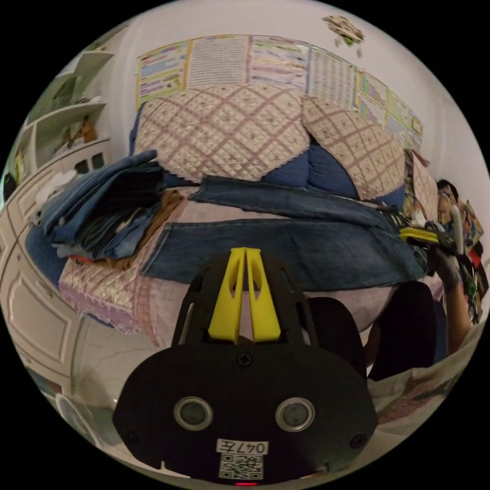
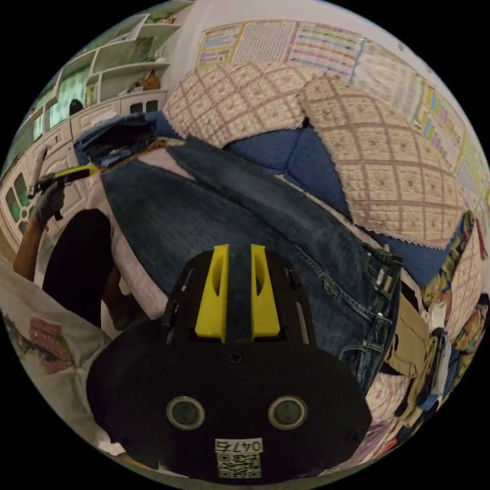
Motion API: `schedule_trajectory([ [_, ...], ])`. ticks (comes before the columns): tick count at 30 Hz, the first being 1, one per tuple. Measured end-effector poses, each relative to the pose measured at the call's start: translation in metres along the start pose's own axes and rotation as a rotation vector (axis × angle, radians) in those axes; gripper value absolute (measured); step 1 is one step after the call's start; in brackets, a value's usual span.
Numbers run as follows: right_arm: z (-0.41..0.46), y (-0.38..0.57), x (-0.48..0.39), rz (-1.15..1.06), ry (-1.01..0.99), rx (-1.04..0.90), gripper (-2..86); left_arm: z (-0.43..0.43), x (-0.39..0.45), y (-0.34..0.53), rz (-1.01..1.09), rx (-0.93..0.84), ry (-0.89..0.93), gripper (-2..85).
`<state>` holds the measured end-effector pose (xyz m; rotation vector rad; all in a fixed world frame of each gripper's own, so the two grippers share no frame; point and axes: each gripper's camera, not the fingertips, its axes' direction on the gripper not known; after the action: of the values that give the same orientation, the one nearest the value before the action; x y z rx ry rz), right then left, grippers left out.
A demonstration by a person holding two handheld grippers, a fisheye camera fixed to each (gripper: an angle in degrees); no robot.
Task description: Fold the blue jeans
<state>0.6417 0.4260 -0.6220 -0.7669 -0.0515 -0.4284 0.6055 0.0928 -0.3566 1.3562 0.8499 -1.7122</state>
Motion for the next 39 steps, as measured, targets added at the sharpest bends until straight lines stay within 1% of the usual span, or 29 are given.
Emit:
schedule_trajectory([
  [2, 0.047, -0.02, -0.015, -0.033, 0.024, -0.087, 1.4, 0.017, 0.012, -0.008, 0.039, -0.018, 0.006, -0.9],
  [5, 0.093, -0.038, -0.034, -0.056, 0.039, -0.163, 0.2, 0.049, 0.015, -0.012, 0.038, -0.066, 0.005, -0.9],
  [8, 0.121, -0.053, -0.053, -0.085, 0.026, -0.217, -0.4, 0.069, 0.01, -0.007, 0.026, -0.086, 0.027, -0.9],
  [9, 0.122, -0.056, -0.057, -0.092, 0.027, -0.213, -0.4, 0.074, 0.006, -0.004, 0.018, -0.094, 0.023, -0.9],
  [10, 0.122, -0.061, -0.063, -0.11, -0.013, -0.201, -0.4, 0.077, 0.004, -0.002, 0.013, -0.099, 0.018, -0.9],
  [11, 0.122, -0.066, -0.065, -0.098, -0.079, -0.164, -0.3, 0.082, 0.0, 0.003, 0.003, -0.107, 0.007, -0.9],
  [13, 0.125, -0.073, -0.064, -0.029, -0.138, -0.117, 0.1, 0.091, -0.007, 0.009, -0.016, -0.119, -0.002, -0.9],
  [15, 0.137, -0.08, -0.066, 0.011, -0.132, -0.132, 1.0, 0.104, -0.013, 0.015, -0.038, -0.126, 0.005, -0.9],
  [16, 0.148, -0.086, -0.071, 0.014, -0.113, -0.174, 1.2, 0.107, -0.015, 0.016, -0.043, -0.127, 0.009, -0.9],
  [18, 0.16, -0.093, -0.085, -0.016, -0.121, -0.207, 0.5, 0.12, -0.017, 0.019, -0.05, -0.129, 0.027, -0.9],
  [21, 0.16, -0.105, -0.119, -0.143, -0.199, -0.196, -0.4, 0.134, -0.014, 0.021, -0.037, -0.137, 0.033, -0.9],
  [23, 0.151, -0.112, -0.143, -0.225, -0.272, -0.117, -0.5, 0.143, -0.011, 0.023, -0.023, -0.143, 0.026, -0.9],
  [24, 0.15, -0.114, -0.148, -0.23, -0.259, -0.104, -0.5, 0.15, -0.01, 0.025, -0.022, -0.147, 0.021, -0.9],
  [26, 0.148, -0.124, -0.171, -0.26, -0.164, -0.089, -0.5, 0.161, -0.009, 0.029, -0.023, -0.155, 0.027, -0.9],
  [30, 0.156, -0.138, -0.205, -0.278, -0.091, -0.049, -0.5, 0.193, -0.006, 0.035, -0.023, -0.172, 0.07, -0.9],
  [32, 0.172, -0.145, -0.231, -0.344, 0.057, -0.094, -0.5, 0.206, -0.001, 0.034, -0.007, -0.18, 0.068, -0.9],
  [34, 0.177, -0.149, -0.241, -0.342, 0.158, -0.078, -0.5, 0.216, 0.005, 0.033, 0.016, -0.184, 0.061, -0.9],
  [37, 0.18, -0.154, -0.246, -0.309, 0.155, -0.058, -0.5, 0.23, 0.007, 0.031, 0.043, -0.169, 0.045, -0.9],
  [39, 0.184, -0.156, -0.246, -0.284, 0.159, -0.065, -0.5, 0.239, -0.005, 0.033, 0.031, -0.148, 0.002, -0.9],
])
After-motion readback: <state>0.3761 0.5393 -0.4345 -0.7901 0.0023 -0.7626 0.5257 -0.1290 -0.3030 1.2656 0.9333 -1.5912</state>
